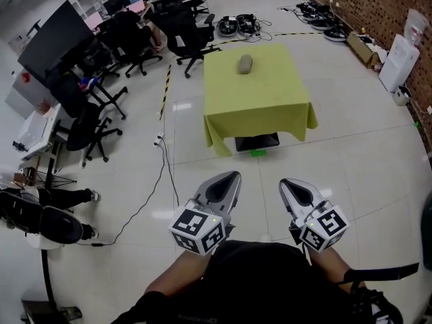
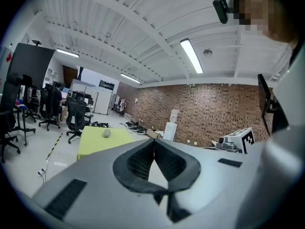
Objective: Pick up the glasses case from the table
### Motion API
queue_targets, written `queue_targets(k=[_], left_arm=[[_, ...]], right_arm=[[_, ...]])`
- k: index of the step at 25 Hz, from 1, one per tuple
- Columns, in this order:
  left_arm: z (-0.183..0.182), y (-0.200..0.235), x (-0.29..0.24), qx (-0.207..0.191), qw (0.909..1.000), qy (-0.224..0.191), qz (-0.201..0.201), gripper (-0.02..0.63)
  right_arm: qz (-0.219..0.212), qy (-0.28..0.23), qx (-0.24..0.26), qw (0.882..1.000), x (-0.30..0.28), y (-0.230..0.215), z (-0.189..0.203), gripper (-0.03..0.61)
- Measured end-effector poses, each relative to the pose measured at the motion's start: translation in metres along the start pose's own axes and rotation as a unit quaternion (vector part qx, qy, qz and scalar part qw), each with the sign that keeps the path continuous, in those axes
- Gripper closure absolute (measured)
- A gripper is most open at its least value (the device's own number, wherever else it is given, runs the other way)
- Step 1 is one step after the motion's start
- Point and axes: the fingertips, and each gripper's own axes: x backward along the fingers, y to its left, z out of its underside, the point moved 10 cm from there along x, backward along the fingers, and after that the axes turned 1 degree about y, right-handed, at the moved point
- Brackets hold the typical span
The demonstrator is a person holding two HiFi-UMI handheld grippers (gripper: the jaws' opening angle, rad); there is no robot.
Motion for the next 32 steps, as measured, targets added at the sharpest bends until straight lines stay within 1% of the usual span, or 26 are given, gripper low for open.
queue_targets(k=[8,16,24,32], left_arm=[[-0.003,-0.001,-0.022,-0.002,0.9998,0.012,-0.017,0.606],[0.000,0.013,-0.025,0.007,0.9990,0.022,-0.039,0.606],[-0.003,0.020,-0.042,0.010,0.9993,0.015,-0.032,0.606],[-0.003,0.036,-0.052,0.022,0.9989,0.007,-0.041,0.606]], right_arm=[[-0.011,0.003,-0.016,1.000,-0.003,-0.027,0.002,0.575],[-0.013,0.010,-0.032,0.999,-0.010,-0.037,0.011,0.575],[-0.004,0.013,-0.031,0.999,-0.019,-0.052,0.008,0.575],[-0.004,0.025,-0.028,0.999,-0.030,-0.064,0.008,0.575]])
